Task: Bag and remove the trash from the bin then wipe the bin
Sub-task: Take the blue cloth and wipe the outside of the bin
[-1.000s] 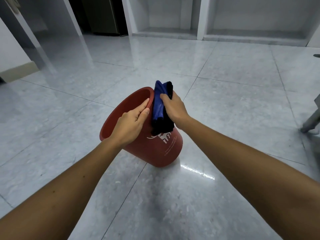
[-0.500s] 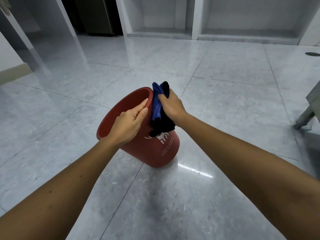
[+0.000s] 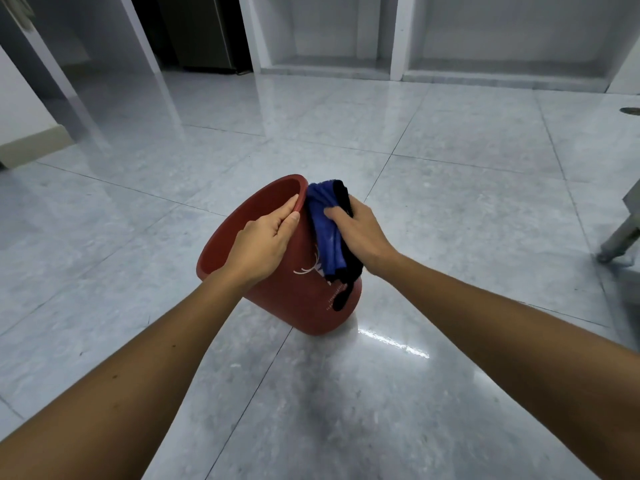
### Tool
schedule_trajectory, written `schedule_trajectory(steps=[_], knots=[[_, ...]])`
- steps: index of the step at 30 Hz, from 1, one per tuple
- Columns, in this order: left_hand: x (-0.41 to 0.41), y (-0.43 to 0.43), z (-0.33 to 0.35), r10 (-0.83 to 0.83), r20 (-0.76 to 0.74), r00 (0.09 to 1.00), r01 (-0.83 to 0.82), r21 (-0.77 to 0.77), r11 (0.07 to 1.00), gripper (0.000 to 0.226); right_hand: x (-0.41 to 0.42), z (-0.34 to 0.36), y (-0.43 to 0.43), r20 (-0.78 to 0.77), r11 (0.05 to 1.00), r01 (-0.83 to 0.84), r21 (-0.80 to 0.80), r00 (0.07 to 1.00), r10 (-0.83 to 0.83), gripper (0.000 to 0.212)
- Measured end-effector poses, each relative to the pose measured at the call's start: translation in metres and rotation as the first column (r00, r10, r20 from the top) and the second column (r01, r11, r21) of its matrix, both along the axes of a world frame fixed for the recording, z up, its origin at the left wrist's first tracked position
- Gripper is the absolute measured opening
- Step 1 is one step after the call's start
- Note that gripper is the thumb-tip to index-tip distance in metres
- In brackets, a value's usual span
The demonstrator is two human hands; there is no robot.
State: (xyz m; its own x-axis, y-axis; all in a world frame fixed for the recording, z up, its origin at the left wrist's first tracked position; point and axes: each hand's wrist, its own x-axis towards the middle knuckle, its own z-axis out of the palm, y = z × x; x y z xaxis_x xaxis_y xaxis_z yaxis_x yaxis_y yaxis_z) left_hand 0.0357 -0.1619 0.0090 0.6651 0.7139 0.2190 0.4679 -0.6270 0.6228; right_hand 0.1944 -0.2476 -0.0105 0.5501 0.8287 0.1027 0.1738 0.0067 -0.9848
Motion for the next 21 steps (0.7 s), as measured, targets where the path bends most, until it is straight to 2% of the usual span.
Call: schedule_trajectory(steps=[2, 4, 6, 8, 9, 11, 14, 16, 18, 21], knots=[[0.001, 0.0, 0.001, 0.022, 0.005, 1.0, -0.022, 0.009, 1.0, 0.043, -0.015, -0.012, -0.002, 0.047, 0.999, 0.041, 0.011, 0.998, -0.042, 0.028], [-0.003, 0.002, 0.002, 0.051, 0.031, 0.998, -0.052, 0.011, 0.999, 0.043, -0.025, -0.035, -0.008, 0.13, 0.989, 0.123, -0.082, 0.985, -0.112, 0.03], [-0.01, 0.007, 0.002, 0.095, 0.068, 0.993, -0.095, -0.006, 0.995, 0.042, -0.026, -0.054, -0.015, 0.116, 0.932, 0.198, -0.304, 0.978, -0.171, 0.04], [-0.017, 0.013, 0.0, 0.125, 0.092, 0.988, -0.122, -0.041, 0.992, 0.043, -0.024, -0.061, -0.021, 0.096, 0.808, 0.244, -0.536, 0.969, -0.229, 0.044], [-0.018, 0.016, -0.001, 0.124, 0.099, 0.987, -0.119, -0.057, 0.991, 0.043, -0.023, -0.059, -0.021, 0.118, 0.766, 0.262, -0.587, 0.964, -0.239, 0.044], [-0.017, 0.019, -0.002, 0.111, 0.11, 0.988, -0.103, -0.081, 0.991, 0.043, -0.024, -0.043, -0.014, 0.177, 0.802, 0.269, -0.534, 0.963, -0.205, 0.043], [-0.012, 0.024, -0.001, 0.086, 0.129, 0.988, -0.07, -0.125, 0.99, 0.044, -0.033, -0.004, 0.012, 0.255, 0.947, 0.155, -0.281, 0.964, -0.082, 0.041], [-0.01, 0.026, 0.001, 0.034, 0.141, 0.989, -0.013, -0.147, 0.989, 0.044, -0.042, 0.012, 0.027, 0.308, 0.984, 0.083, -0.159, 0.951, -0.03, 0.042], [-0.013, 0.026, 0.003, 0.014, 0.157, 0.987, 0.011, -0.157, 0.988, 0.044, -0.047, 0.011, 0.032, 0.309, 0.986, 0.09, -0.14, 0.95, -0.043, 0.043], [-0.021, 0.028, 0.003, 0.055, 0.152, 0.987, -0.037, -0.116, 0.992, 0.043, -0.037, -0.017, 0.026, 0.282, 0.95, 0.195, -0.244, 0.952, -0.124, 0.042]])
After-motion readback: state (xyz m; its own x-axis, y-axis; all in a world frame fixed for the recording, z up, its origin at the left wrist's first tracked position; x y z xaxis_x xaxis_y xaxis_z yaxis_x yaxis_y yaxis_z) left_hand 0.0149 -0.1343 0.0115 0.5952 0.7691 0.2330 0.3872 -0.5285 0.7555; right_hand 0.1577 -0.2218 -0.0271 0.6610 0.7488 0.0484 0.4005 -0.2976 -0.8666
